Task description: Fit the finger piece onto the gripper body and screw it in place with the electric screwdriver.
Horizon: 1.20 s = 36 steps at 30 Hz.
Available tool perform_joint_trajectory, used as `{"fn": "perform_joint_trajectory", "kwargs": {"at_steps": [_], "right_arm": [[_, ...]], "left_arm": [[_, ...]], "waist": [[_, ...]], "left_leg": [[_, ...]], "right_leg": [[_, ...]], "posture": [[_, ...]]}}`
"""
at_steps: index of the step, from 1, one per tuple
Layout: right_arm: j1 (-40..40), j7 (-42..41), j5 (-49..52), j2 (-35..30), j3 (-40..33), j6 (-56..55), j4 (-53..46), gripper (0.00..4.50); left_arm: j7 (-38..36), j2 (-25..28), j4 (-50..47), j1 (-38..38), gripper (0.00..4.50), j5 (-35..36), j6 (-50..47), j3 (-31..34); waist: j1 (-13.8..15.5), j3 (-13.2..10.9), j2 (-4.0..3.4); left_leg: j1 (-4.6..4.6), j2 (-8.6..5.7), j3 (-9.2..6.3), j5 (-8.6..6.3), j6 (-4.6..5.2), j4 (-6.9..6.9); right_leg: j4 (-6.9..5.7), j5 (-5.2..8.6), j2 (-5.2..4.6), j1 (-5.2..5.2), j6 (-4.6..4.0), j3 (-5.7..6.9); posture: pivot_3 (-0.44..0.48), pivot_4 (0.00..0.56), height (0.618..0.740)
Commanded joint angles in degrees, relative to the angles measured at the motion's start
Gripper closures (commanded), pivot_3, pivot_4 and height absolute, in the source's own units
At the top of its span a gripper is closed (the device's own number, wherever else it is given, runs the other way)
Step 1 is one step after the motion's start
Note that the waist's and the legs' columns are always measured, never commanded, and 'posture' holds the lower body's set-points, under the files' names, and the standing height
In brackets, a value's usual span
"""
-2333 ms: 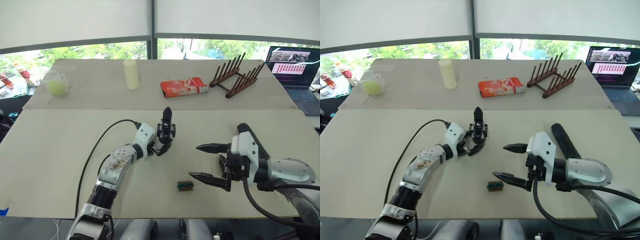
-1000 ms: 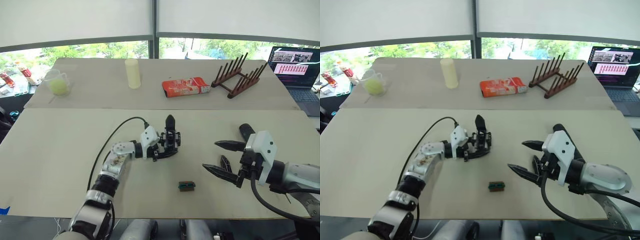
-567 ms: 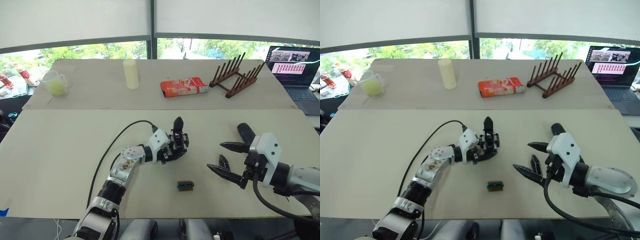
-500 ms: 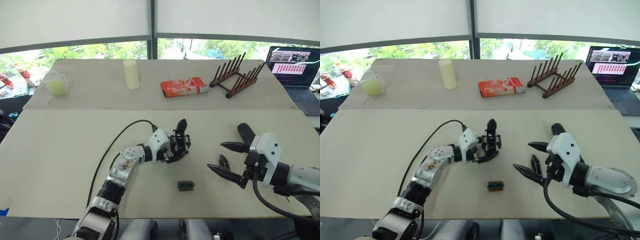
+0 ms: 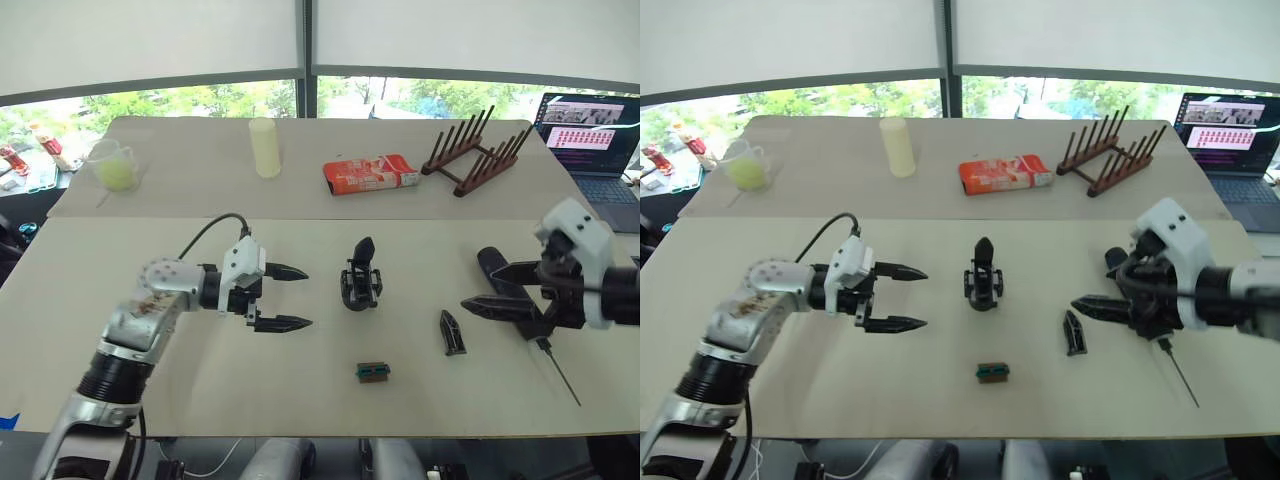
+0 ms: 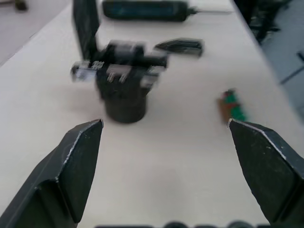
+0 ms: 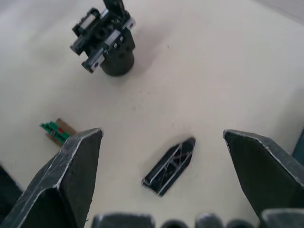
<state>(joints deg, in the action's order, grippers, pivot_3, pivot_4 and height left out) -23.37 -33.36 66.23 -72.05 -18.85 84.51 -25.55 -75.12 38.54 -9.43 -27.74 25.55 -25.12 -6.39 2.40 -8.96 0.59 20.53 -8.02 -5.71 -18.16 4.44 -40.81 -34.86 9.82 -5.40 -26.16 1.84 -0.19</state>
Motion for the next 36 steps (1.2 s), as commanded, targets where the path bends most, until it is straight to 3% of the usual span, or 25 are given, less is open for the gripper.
{"fn": "perform_joint_trajectory", "kwargs": {"at_steps": [1,4,8,13,20,21,29,30,33,36], "right_arm": [[-9.70,7.49,9.11,-0.47,9.97,7.99,11.84,0.00],[-15.25,15.28,16.33,-2.24,18.83,7.99,18.84,0.00],[-20.43,26.99,24.94,0.70,31.10,7.99,27.49,0.00],[-21.00,38.24,32.37,4.07,35.16,7.95,32.90,0.00],[-16.69,50.20,41.33,4.76,39.33,3.51,32.76,0.00],[-16.15,51.34,42.53,4.70,39.86,2.79,32.29,0.54],[-14.70,55.37,41.27,7.47,39.69,-0.29,30.92,3.22],[-14.85,55.26,40.66,7.62,39.28,-0.17,31.17,3.42],[-15.27,50.40,36.90,5.98,36.54,2.05,29.34,3.42],[-16.91,33.93,25.80,1.95,30.76,0.93,20.98,3.42]], "left_arm": [[0.00,0.99,-6.42,-2.96,0.02,5.23,-5.13,1.10],[0.80,1.01,-8.17,-3.89,0.02,6.28,-5.96,1.21],[5.88,-2.47,-11.62,-5.98,0.02,9.71,-9.76,1.57],[7.68,-2.75,-14.32,-5.37,0.02,9.87,-10.42,0.83],[8.68,-2.20,-14.95,-4.84,0.02,9.92,-10.77,0.80],[8.81,-2.20,-14.98,-4.83,0.00,9.93,-10.79,0.77],[9.36,-2.24,-14.17,-4.71,0.00,9.15,-10.14,0.44],[9.40,-2.22,-14.00,-4.68,0.00,9.00,-10.00,0.42],[9.48,-2.02,-13.30,-4.29,0.00,8.33,-9.40,0.41],[12.16,-3.10,-11.41,-3.91,0.00,9.17,-11.15,1.82]], "waist": [[-0.11,0.00,0.01],[-0.27,0.00,0.00],[-0.31,-0.01,0.01],[-0.28,-0.01,0.01],[-0.19,-0.01,0.01],[-0.25,-0.01,0.01],[-0.81,0.02,0.06],[-1.00,0.03,0.08],[-1.34,0.03,0.08],[-1.36,0.02,-0.10]], "left_leg": [[0.00,0.00,0.02,0.00,0.01,0.00],[0.03,-0.01,0.02,-0.02,0.05,0.04],[0.08,0.02,0.04,-0.01,0.02,0.04],[0.14,0.00,0.05,0.00,0.02,-0.01],[0.10,0.00,0.03,0.02,-0.01,-0.03],[0.11,-0.01,0.04,0.02,0.00,-0.03],[-0.02,0.07,0.06,0.03,-0.03,-0.02],[-0.04,0.09,0.06,0.04,-0.04,-0.01],[-0.05,0.10,0.07,0.04,-0.03,-0.01],[0.04,0.06,0.08,0.04,-0.03,-0.01]], "right_leg": [[0.01,0.00,-0.02,0.01,0.00,-0.08],[0.00,0.00,-0.03,-0.04,0.00,-0.12],[-0.01,0.00,-0.01,-0.13,0.00,-0.09],[0.00,0.00,-0.02,-0.14,0.00,-0.11],[-0.04,-0.01,0.03,-0.11,-0.01,-0.09],[-0.04,-0.01,0.03,-0.12,-0.01,-0.08],[-0.07,-0.01,0.11,-0.04,-0.02,0.05],[-0.06,-0.02,0.12,-0.01,-0.03,0.05],[-0.06,-0.02,0.13,0.00,-0.03,0.04],[-0.07,-0.02,0.12,-0.11,-0.03,0.07]], "posture": [[0.000,0.150,0.740],[0.000,0.150,0.740],[0.000,0.150,0.740],[0.000,0.150,0.740],[0.000,0.150,0.740],[0.000,0.150,0.740],[0.000,0.150,0.740],[0.000,0.150,0.740],[0.000,0.150,0.740],[0.000,0.150,0.740]]}}
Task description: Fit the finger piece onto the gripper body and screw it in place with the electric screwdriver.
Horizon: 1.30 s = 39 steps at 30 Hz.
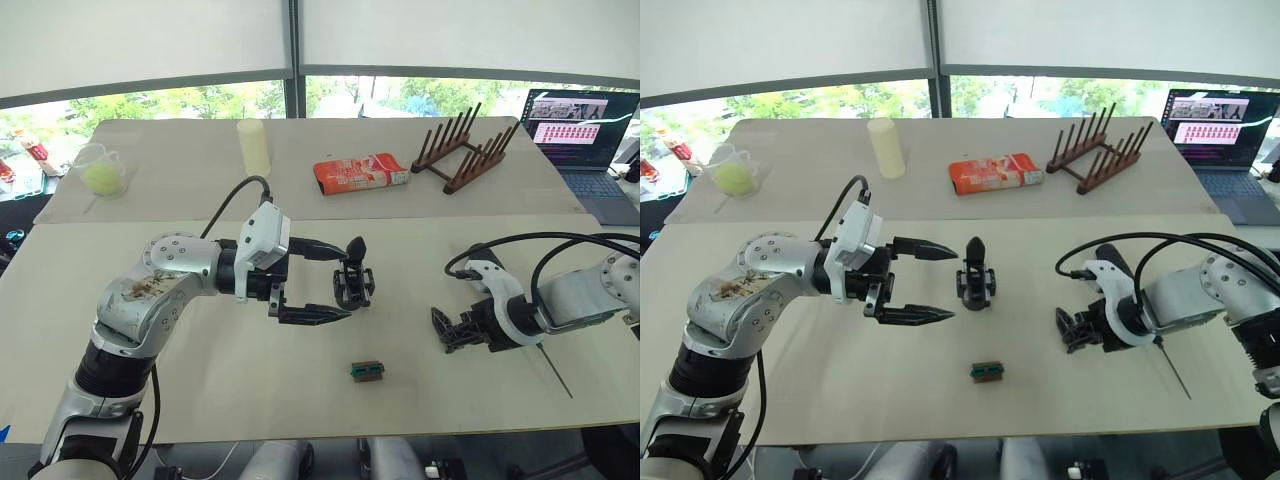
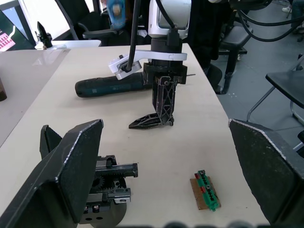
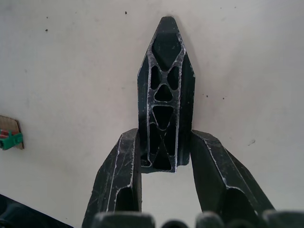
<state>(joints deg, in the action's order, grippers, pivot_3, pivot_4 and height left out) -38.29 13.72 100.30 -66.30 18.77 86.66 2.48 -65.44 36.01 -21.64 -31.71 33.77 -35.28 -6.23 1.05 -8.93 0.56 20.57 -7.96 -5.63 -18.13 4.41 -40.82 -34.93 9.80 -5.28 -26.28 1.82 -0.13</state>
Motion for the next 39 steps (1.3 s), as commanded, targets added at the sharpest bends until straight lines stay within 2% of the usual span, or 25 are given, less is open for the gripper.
{"fn": "perform_joint_trajectory", "kwargs": {"at_steps": [1,4,6,9,13,21,24,26,34,37,39], "right_arm": [[-2.70,-18.50,-11.84,-4.06,-8.81,-4.15,-8.97,3.42],[-4.19,-27.46,-22.02,-2.33,-12.23,-12.99,-12.37,3.42],[-4.26,-31.48,-32.83,-0.57,-13.03,-23.27,-16.29,3.42],[-2.87,-34.07,-44.06,3.31,-13.55,-34.01,-21.77,3.42],[0.19,-33.94,-52.25,10.56,-14.87,-41.65,-25.60,3.42],[5.35,-37.29,-64.99,17.73,-14.07,-50.84,-31.68,3.42],[6.40,-38.36,-66.98,19.51,-14.21,-51.16,-32.76,3.42],[6.99,-38.68,-67.21,20.88,-14.83,-50.81,-32.96,3.42],[9.02,-40.24,-67.53,24.00,-16.71,-49.40,-33.94,3.42],[9.42,-40.46,-66.97,25.19,-17.44,-48.58,-34.28,3.42],[9.41,-40.66,-66.77,25.63,-17.75,-47.89,-34.74,3.42]], "left_arm": [[4.12,-1.37,1.33,-0.08,0.00,2.51,-2.82,2.76],[9.65,-3.91,1.84,-1.31,0.00,7.27,-8.92,5.86],[16.55,-7.42,3.01,-3.27,0.00,11.26,-14.53,8.75],[27.69,-14.48,6.15,-7.00,0.00,17.02,-20.87,13.32],[40.27,-23.50,8.99,-10.77,0.00,21.43,-24.80,16.94],[50.36,-29.44,11.86,-13.17,0.00,22.99,-24.40,19.32],[50.62,-30.64,10.56,-12.96,0.81,25.27,-25.14,18.84],[50.89,-30.55,9.95,-12.59,1.72,25.46,-25.70,17.82],[50.84,-30.84,8.74,-12.13,1.76,27.03,-24.24,17.15],[51.33,-31.51,9.14,-11.88,2.58,27.46,-22.65,17.74],[51.72,-31.92,9.27,-11.81,3.57,27.63,-21.69,18.18]], "waist": [[0.00,-0.01,-0.09],[-0.19,-0.01,-0.09],[-0.22,-0.01,-0.07],[0.04,-0.01,-0.06],[0.12,0.00,-0.04],[0.05,0.00,-0.04],[0.04,0.00,-0.04],[0.03,0.00,-0.04],[-0.05,0.00,-0.04],[-0.08,0.00,-0.04],[-0.09,0.00,-0.05]], "left_leg": [[0.07,-0.01,0.00,0.00,0.00,0.00],[0.16,0.00,-0.02,0.00,0.01,-0.06],[0.15,0.00,-0.03,0.00,0.00,-0.06],[0.16,-0.01,-0.05,0.00,-0.01,-0.11],[0.16,-0.02,-0.07,0.01,-0.03,-0.22],[0.07,-0.06,-0.07,0.10,-0.18,-0.27],[-0.02,-0.06,-0.06,0.11,-0.21,-0.23],[-0.04,-0.05,-0.07,0.11,-0.20,-0.19],[-0.07,-0.07,-0.06,0.11,-0.20,-0.16],[-0.08,-0.07,-0.05,0.11,-0.20,-0.15],[-0.08,-0.07,-0.05,0.11,-0.20,-0.16]], "right_leg": [[-0.02,0.00,0.00,-0.06,0.00,0.06],[-0.01,0.00,0.03,-0.10,0.01,0.15],[-0.02,0.00,0.03,-0.08,0.02,0.16],[-0.06,0.01,0.01,-0.09,0.05,0.20],[-0.09,0.00,-0.01,-0.09,0.06,0.24],[-0.17,-0.01,0.02,-0.07,0.05,0.21],[-0.21,-0.01,0.03,-0.03,0.04,0.17],[-0.20,-0.01,0.03,-0.03,0.04,0.16],[-0.20,-0.01,0.04,-0.03,0.04,0.15],[-0.20,-0.01,0.04,-0.02,0.04,0.13],[-0.20,-0.01,0.05,-0.02,0.04,0.13]], "posture": [[0.000,0.150,0.740],[0.000,0.150,0.740],[0.000,0.150,0.740],[0.000,0.150,0.740],[0.000,0.150,0.740],[0.000,0.150,0.740],[0.000,0.150,0.740],[0.000,0.150,0.740],[0.000,0.150,0.740],[0.000,0.150,0.740],[0.000,0.150,0.740]]}}
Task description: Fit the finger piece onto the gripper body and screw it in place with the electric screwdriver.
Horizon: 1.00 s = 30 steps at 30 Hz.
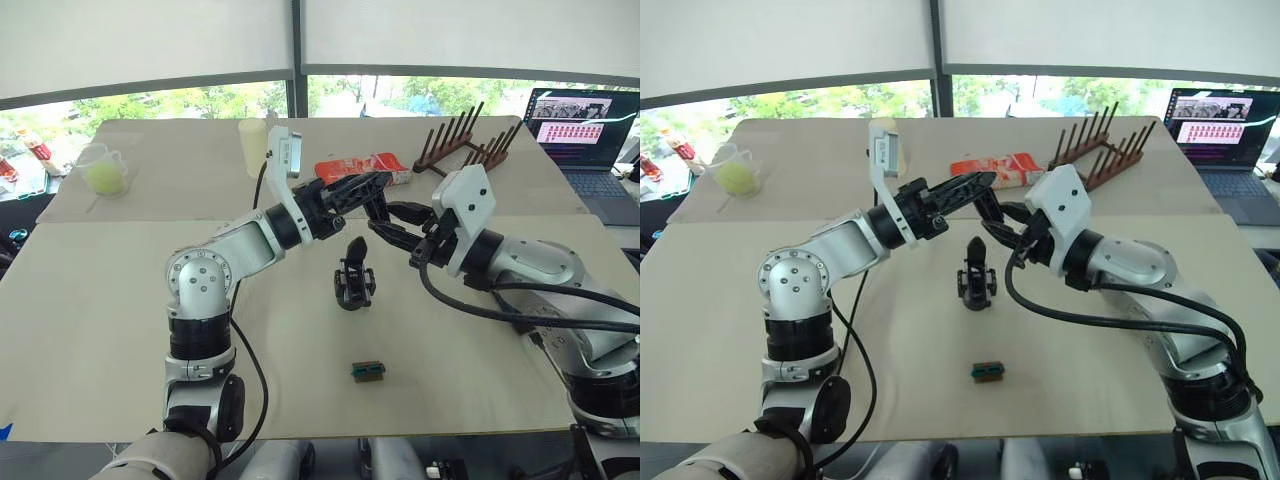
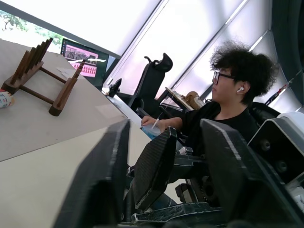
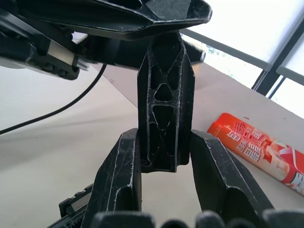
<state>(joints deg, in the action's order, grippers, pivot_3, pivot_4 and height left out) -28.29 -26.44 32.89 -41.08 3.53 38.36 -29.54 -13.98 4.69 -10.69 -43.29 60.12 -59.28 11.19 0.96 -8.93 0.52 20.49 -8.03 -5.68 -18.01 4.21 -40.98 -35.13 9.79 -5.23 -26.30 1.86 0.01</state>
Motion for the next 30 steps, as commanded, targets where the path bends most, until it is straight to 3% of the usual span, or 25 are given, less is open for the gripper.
{"fn": "perform_joint_trajectory", "kwargs": {"at_steps": [1,2,10,12,15,19,23,30], "right_arm": [[-0.70,-0.41,0.80,0.64,-2.74,0.87,-3.01,3.42],[-0.78,-0.36,0.83,0.84,-2.93,1.23,-3.22,3.42],[-2.64,-0.82,-1.28,1.05,-4.31,0.94,-5.66,3.42],[-2.37,-3.07,-0.67,-0.56,-4.83,1.51,-6.30,2.38],[-3.17,-7.26,2.16,-3.48,-7.48,2.76,-6.07,1.36],[-9.54,-14.49,22.19,-6.27,-14.96,14.22,0.92,0.02],[-14.62,-20.07,35.94,-9.76,-14.93,25.93,7.89,0.02],[-18.62,-20.01,35.92,-6.58,-9.88,29.70,14.04,0.02]], "left_arm": [[0.36,-0.61,-1.70,-0.20,4.04,1.36,2.32,0.60],[0.47,-0.57,-1.73,-0.14,4.49,1.44,2.31,0.39],[-1.86,0.97,-0.41,-0.37,4.50,0.60,2.01,-2.22],[-4.77,2.66,0.11,-1.28,4.50,-0.21,2.25,-3.20],[-13.05,7.45,0.89,-3.05,4.50,-2.47,3.10,-6.30],[-32.40,17.12,3.40,-7.11,4.50,-4.48,4.28,-10.95],[-45.55,22.43,8.50,-11.88,4.50,-7.34,5.75,-14.67],[-52.18,22.51,13.67,-15.52,4.50,-11.83,8.25,-16.28]], "waist": [[-0.04,0.00,0.00],[-0.09,0.00,0.00],[-0.11,0.00,0.00],[-0.10,0.00,0.00],[-0.14,0.00,0.00],[-0.42,0.00,-0.01],[-0.43,0.00,-0.02],[-0.35,0.00,-0.01]], "left_leg": [[0.00,0.00,0.00,0.00,0.00,0.01],[-0.01,0.00,0.00,0.00,0.00,0.02],[-0.04,-0.01,-0.01,0.00,0.00,0.04],[-0.04,-0.01,-0.01,0.00,0.00,0.04],[-0.04,-0.02,0.00,0.00,0.00,0.03],[-0.05,-0.02,0.01,0.00,0.00,0.09],[-0.09,0.05,-0.01,-0.01,0.02,0.28],[0.01,0.03,-0.02,-0.03,0.07,0.17]], "right_leg": [[0.00,0.00,0.00,0.00,0.00,0.00],[0.00,0.00,0.01,0.00,0.00,0.00],[0.01,0.00,0.01,0.02,0.00,-0.01],[0.01,0.00,0.02,0.01,0.00,-0.01],[0.02,0.00,0.03,0.03,0.00,0.00],[0.03,0.00,0.05,0.02,-0.01,-0.02],[0.13,0.03,0.01,0.03,-0.09,-0.02],[0.13,0.03,-0.10,0.03,-0.09,-0.26]], "posture": [[0.000,0.150,0.740],[0.000,0.150,0.740],[0.000,0.150,0.740],[0.000,0.150,0.740],[0.000,0.150,0.740],[0.000,0.150,0.740],[0.000,0.150,0.740],[0.000,0.150,0.740]]}}
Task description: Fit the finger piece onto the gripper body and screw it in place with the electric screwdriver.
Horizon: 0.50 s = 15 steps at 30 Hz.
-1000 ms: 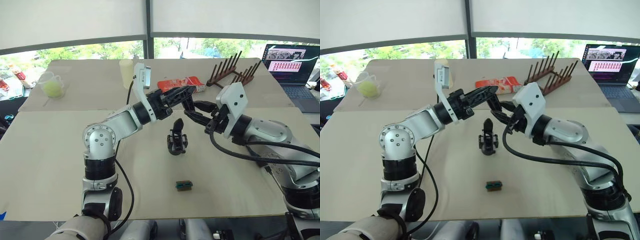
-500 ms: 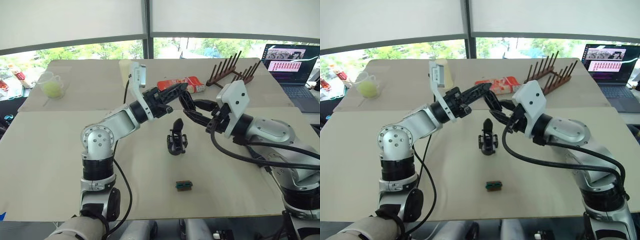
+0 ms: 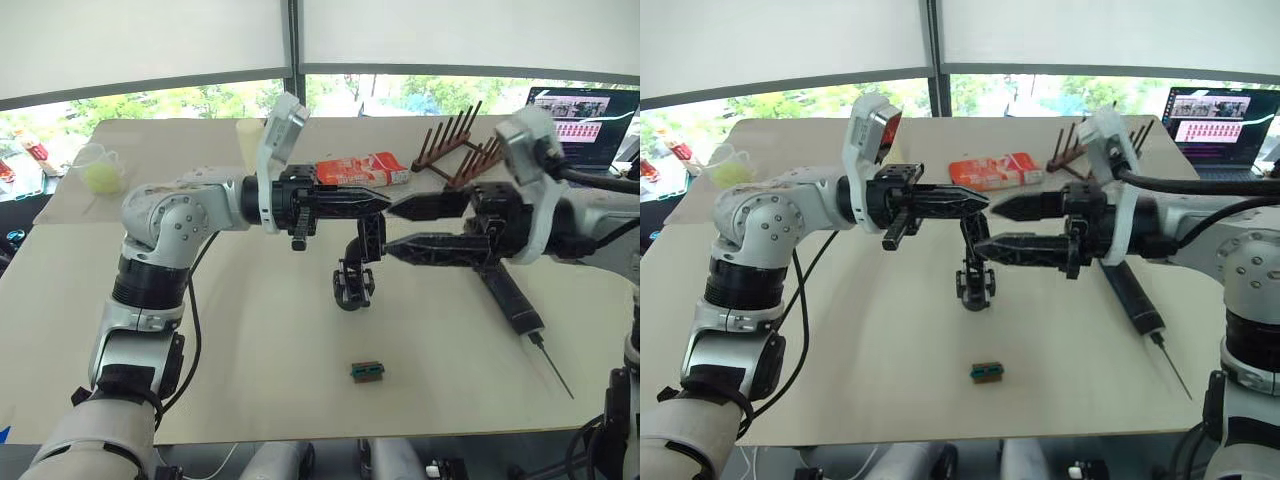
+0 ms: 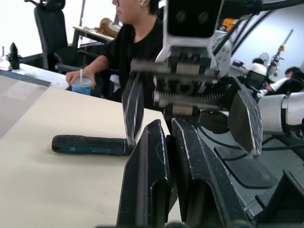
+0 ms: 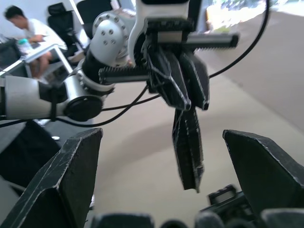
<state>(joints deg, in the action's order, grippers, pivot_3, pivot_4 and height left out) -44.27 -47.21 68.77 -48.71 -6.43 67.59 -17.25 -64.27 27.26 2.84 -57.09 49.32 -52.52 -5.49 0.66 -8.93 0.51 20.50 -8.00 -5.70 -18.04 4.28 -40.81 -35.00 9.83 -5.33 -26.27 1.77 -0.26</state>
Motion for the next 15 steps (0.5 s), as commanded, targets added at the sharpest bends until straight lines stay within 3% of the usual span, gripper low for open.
{"fn": "perform_joint_trajectory", "kwargs": {"at_steps": [1,5,15], "right_arm": [[-3.47,1.11,-0.41,1.77,0.56,0.63,2.71,0.26],[-6.17,0.53,-3.70,3.70,3.62,-0.11,4.02,1.54],[-6.75,-7.44,-10.70,3.16,6.87,-3.58,2.89,1.54]], "left_arm": [[-2.13,-0.23,0.26,-1.86,4.50,-1.35,1.58,0.41],[-2.03,-1.17,-0.60,-1.77,4.50,-2.43,1.69,0.67],[-2.35,-1.57,0.23,-2.19,4.50,-3.58,1.63,1.58]], "waist": [[-0.07,0.00,0.00],[-0.06,0.00,0.00],[-0.05,0.00,0.00]], "left_leg": [[0.00,0.00,0.00,0.00,0.00,0.00],[0.06,0.01,-0.01,0.00,-0.01,0.00],[0.18,-0.01,-0.03,0.00,0.00,-0.07]], "right_leg": [[-0.02,0.00,0.01,-0.01,0.00,-0.02],[-0.06,0.00,0.01,-0.13,0.00,-0.02],[-0.04,0.00,0.01,-0.16,0.00,0.04]], "posture": [[0.000,0.150,0.740],[0.000,0.150,0.740],[0.000,0.150,0.740]]}}
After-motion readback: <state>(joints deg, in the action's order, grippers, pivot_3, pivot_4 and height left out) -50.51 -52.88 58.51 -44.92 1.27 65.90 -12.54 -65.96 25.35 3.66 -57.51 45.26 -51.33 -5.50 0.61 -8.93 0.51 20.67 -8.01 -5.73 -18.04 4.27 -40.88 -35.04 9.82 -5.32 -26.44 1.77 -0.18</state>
